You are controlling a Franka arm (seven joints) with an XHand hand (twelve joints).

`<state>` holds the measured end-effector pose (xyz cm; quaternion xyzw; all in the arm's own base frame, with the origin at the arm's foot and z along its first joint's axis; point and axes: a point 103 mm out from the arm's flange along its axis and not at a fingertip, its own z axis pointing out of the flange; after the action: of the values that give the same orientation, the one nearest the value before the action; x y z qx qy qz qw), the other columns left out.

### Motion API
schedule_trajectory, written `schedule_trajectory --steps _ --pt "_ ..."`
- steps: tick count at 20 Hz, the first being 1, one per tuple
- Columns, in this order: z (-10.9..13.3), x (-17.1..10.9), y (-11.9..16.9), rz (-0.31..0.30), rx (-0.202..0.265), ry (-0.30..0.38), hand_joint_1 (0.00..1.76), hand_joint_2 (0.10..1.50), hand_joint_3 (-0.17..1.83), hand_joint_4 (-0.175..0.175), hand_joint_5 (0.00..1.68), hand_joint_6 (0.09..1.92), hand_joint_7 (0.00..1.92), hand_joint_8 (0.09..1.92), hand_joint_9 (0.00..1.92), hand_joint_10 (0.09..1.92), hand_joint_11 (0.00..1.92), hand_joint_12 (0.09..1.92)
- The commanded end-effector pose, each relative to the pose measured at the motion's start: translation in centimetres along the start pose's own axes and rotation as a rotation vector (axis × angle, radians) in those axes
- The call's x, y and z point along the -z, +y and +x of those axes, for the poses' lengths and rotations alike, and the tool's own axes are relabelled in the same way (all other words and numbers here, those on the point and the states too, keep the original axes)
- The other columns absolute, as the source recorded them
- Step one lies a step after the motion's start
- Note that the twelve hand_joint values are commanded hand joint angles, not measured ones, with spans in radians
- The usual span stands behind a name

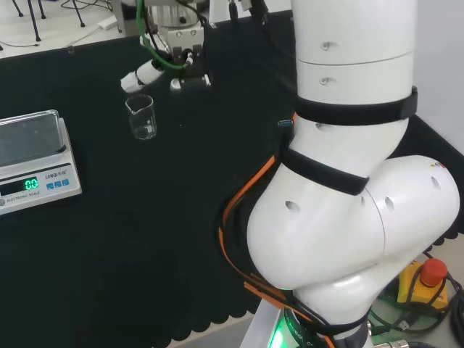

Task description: Pick up the beaker.

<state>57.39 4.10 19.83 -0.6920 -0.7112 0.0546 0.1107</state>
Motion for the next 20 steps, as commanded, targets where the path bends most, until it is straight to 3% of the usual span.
schedule_trajectory --steps 1,6,10,20 --pt "2.2 -2.9 0.8 0.054 0.063 0.04 0.44 0.67 0.13 0.047 0.0 0.09 0.0 0.68 0.15 0.89 0.0 1.57" --pt "3.4 -3.9 1.1 0.094 0.089 0.03 0.44 0.67 0.13 0.048 0.0 0.09 0.0 0.66 0.14 0.89 0.0 1.57" --pt "3.2 -5.3 2.0 0.126 0.082 0.05 0.43 0.67 0.11 0.051 0.0 0.09 0.0 0.62 0.12 0.9 0.0 1.56" --pt "1.8 -8.7 3.9 0.193 0.06 0.021 0.43 0.67 0.11 0.052 0.0 0.09 0.0 0.61 0.11 0.9 0.0 1.56"
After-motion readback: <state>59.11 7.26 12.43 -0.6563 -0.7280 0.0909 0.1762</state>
